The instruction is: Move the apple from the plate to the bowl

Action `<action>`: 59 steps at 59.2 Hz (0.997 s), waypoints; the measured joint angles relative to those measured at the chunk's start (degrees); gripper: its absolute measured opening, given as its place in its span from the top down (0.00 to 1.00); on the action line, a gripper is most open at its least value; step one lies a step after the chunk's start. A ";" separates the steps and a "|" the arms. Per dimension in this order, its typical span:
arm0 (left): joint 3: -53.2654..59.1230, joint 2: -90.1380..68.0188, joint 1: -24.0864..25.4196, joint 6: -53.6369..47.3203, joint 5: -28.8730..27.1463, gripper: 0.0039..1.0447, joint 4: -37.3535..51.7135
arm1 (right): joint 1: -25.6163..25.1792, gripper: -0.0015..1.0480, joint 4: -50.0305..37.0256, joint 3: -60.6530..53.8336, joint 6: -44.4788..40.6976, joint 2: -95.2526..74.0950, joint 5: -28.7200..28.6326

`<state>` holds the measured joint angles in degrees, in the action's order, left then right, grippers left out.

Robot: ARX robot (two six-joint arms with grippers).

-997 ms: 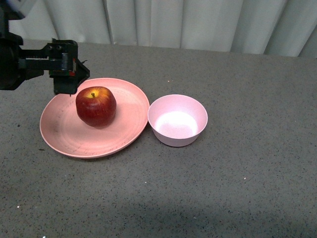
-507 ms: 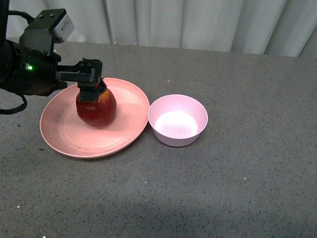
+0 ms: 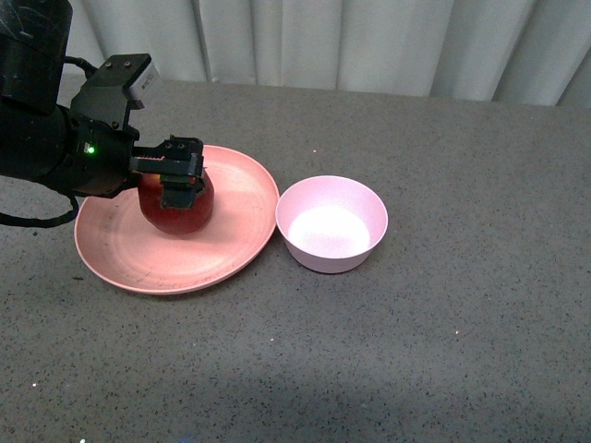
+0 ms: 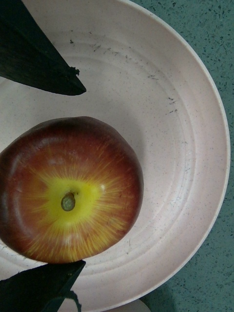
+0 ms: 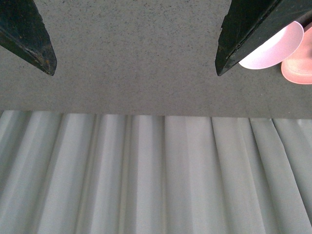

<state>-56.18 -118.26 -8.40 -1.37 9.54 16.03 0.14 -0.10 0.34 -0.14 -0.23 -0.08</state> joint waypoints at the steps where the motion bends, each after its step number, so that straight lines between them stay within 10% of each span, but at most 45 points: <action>1: 0.00 0.00 0.00 0.02 0.02 0.22 0.00 | 0.00 0.09 0.00 0.00 0.00 0.00 0.00; 59: -2.32 4.76 -15.72 9.86 0.50 0.34 3.13 | 0.00 0.09 0.00 0.00 0.00 0.00 0.00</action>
<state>-58.50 -113.49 -24.12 8.49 10.04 19.16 0.14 -0.10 0.34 -0.14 -0.23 -0.08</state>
